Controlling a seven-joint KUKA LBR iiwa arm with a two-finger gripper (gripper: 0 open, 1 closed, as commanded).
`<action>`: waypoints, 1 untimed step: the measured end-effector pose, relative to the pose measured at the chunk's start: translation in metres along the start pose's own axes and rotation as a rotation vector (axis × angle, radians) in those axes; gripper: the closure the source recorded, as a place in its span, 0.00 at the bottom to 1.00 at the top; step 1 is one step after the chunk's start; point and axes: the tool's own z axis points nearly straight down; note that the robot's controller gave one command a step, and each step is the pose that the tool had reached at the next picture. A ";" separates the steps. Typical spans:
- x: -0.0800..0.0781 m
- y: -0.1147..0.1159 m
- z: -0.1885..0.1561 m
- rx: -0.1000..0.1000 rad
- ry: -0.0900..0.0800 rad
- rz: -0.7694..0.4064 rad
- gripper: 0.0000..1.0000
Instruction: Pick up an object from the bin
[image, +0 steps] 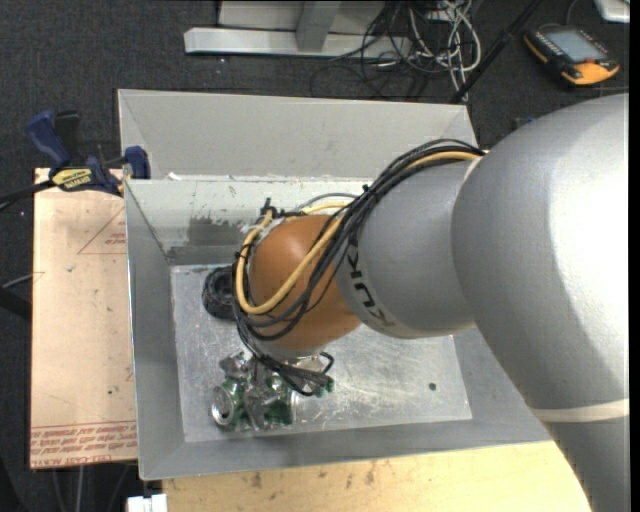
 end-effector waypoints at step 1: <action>0.001 0.024 -0.120 -0.002 -0.006 0.007 1.00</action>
Offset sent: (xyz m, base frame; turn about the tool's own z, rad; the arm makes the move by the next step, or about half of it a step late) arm 0.0000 0.0000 0.0000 0.0000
